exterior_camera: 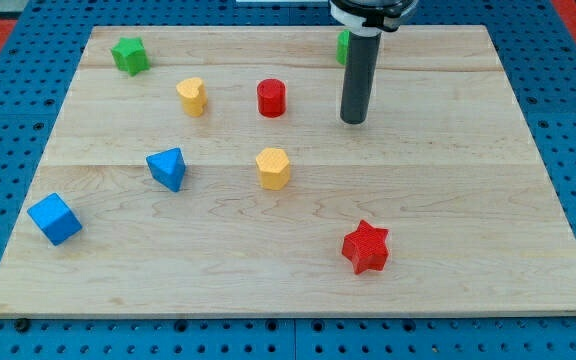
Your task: Slide green star towards top left side of the board
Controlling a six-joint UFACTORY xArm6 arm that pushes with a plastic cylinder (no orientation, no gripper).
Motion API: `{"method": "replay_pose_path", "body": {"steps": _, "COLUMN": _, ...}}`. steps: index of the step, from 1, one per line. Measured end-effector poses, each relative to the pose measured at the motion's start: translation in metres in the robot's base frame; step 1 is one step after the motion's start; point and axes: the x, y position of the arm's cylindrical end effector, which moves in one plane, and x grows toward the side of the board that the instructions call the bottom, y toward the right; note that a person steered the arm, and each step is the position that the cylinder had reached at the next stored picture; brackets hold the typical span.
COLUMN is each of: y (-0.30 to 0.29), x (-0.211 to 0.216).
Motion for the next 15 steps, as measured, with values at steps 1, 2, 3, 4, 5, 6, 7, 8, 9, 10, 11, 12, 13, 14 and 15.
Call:
{"method": "replay_pose_path", "body": {"steps": 1, "y": -0.026, "x": 0.000}}
{"method": "replay_pose_path", "body": {"steps": 2, "y": -0.049, "x": 0.000}}
{"method": "replay_pose_path", "body": {"steps": 3, "y": -0.046, "x": 0.000}}
{"method": "replay_pose_path", "body": {"steps": 4, "y": -0.037, "x": 0.000}}
{"method": "replay_pose_path", "body": {"steps": 5, "y": -0.032, "x": -0.021}}
{"method": "replay_pose_path", "body": {"steps": 6, "y": -0.037, "x": -0.048}}
{"method": "replay_pose_path", "body": {"steps": 7, "y": -0.019, "x": -0.051}}
{"method": "replay_pose_path", "body": {"steps": 8, "y": -0.015, "x": -0.051}}
{"method": "replay_pose_path", "body": {"steps": 9, "y": -0.015, "x": -0.051}}
{"method": "replay_pose_path", "body": {"steps": 10, "y": -0.037, "x": -0.048}}
{"method": "replay_pose_path", "body": {"steps": 11, "y": -0.039, "x": -0.034}}
{"method": "replay_pose_path", "body": {"steps": 12, "y": -0.045, "x": -0.032}}
{"method": "replay_pose_path", "body": {"steps": 13, "y": -0.044, "x": -0.045}}
{"method": "replay_pose_path", "body": {"steps": 14, "y": -0.083, "x": -0.102}}
{"method": "replay_pose_path", "body": {"steps": 15, "y": -0.172, "x": -0.140}}
